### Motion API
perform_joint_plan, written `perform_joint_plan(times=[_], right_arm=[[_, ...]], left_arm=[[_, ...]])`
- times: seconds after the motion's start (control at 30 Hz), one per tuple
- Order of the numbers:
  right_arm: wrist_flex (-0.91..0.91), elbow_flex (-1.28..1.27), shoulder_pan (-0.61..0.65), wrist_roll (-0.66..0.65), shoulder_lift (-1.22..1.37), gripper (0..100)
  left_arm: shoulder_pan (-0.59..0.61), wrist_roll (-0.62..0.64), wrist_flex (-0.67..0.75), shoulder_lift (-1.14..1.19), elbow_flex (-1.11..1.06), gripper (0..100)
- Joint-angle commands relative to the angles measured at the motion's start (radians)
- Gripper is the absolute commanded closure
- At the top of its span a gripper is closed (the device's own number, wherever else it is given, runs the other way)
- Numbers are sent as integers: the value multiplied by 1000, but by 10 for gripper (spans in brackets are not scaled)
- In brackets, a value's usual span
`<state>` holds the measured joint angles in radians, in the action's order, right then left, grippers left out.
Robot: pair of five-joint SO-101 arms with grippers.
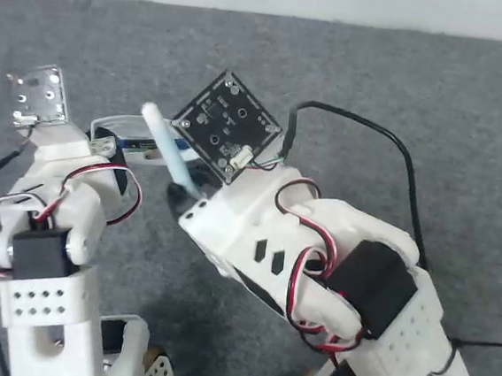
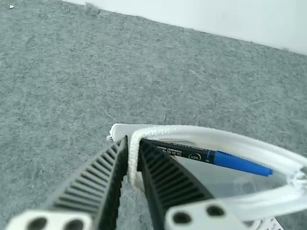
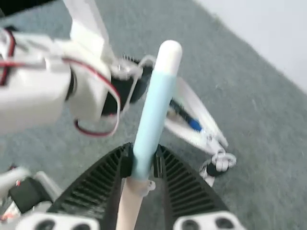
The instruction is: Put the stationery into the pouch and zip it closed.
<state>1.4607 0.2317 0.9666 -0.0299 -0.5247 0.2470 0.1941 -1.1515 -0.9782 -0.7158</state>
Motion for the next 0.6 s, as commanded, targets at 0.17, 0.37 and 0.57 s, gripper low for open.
perform_joint_plan(times=[0.17,0.37,0.57], right_arm=[[-303,-9,-7,6,-2,992],[-579,-169,-81,8,-15,992],[-762,-307,-120,9,-15,992]], left_arm=[[-15,-6,9,15,-7,988],[-15,-6,9,15,-7,988],[-15,-6,9,15,-7,988]])
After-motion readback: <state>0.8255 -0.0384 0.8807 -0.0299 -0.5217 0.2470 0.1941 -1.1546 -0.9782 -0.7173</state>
